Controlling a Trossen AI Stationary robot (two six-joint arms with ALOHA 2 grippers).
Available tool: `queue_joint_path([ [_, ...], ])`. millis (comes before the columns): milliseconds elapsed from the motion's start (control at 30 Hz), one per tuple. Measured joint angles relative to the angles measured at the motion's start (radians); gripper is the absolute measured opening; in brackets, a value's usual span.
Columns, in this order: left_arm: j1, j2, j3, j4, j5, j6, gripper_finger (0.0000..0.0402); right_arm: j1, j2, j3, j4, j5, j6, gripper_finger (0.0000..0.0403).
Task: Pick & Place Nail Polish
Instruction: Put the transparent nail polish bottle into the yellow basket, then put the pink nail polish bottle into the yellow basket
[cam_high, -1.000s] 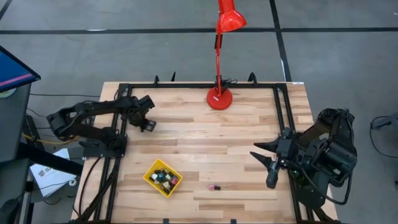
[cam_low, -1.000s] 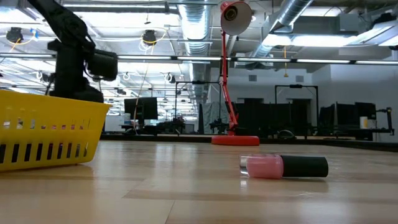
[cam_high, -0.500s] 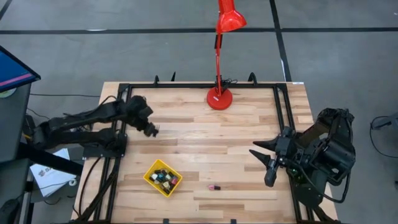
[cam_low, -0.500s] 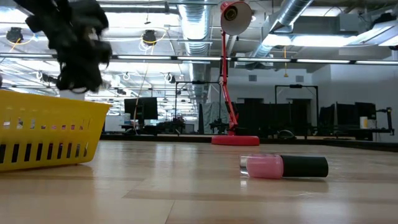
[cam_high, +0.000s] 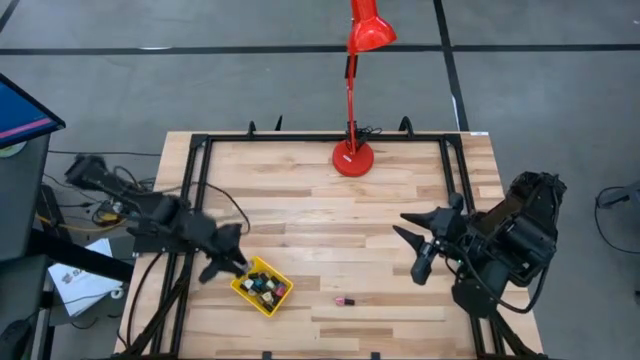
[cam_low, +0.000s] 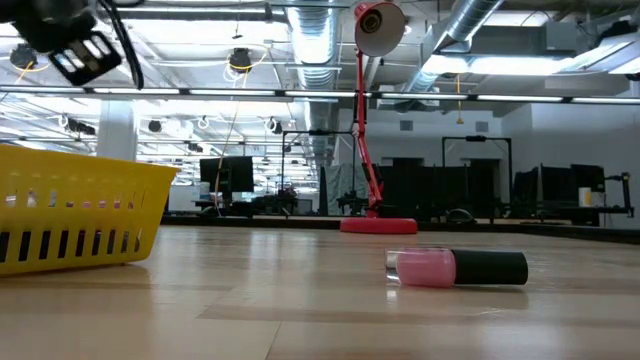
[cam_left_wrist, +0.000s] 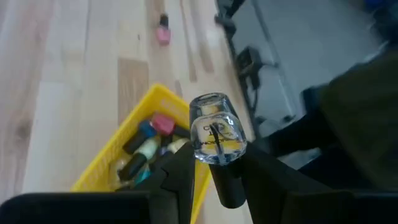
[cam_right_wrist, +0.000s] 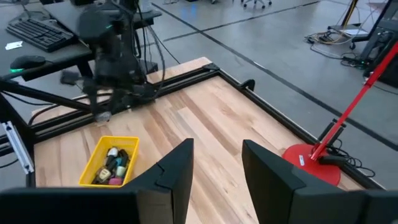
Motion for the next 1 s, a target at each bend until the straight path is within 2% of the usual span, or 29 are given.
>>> queue_joint_path([
  [67, -0.087, 0.055, 0.0, 0.003, -0.105, -0.003, 0.0099, -0.009, 0.0, 0.0, 0.0, -0.013, 0.0, 0.0129],
  [200, -0.18, 0.193, 0.0, 0.003, -0.21, -0.001, 0.0099, -0.031, 0.0, 0.0, 0.0, -0.043, 0.0, 0.0129],
  [367, -0.198, 0.359, 0.0, 0.004, -0.246, -0.001, 0.01, -0.053, 0.0, 0.0, 0.0, -0.047, 0.0, 0.0129],
  [567, -0.189, 0.459, 0.023, 0.006, -0.269, -0.001, 0.0106, -0.065, 0.0, 0.0, 0.0, -0.075, 0.0, 0.0129],
  [667, -0.189, 0.467, 0.029, 0.006, -0.269, 0.006, 0.0135, -0.082, 0.009, 0.001, 0.0, -0.126, -0.001, 0.013],
  [767, -0.189, 0.467, 0.029, 0.008, -0.251, 0.005, 0.0183, -0.099, 0.035, 0.0, 0.0, -0.182, -0.029, 0.0144],
  [900, -0.189, 0.464, 0.032, 0.006, -0.206, -0.001, 0.0248, -0.139, 0.086, 0.0, -0.001, -0.274, -0.071, 0.0183],
  [1000, -0.184, 0.44, 0.064, 0.006, -0.191, -0.021, 0.0278, -0.177, 0.141, 0.0, 0.0, -0.34, -0.112, 0.0216],
])
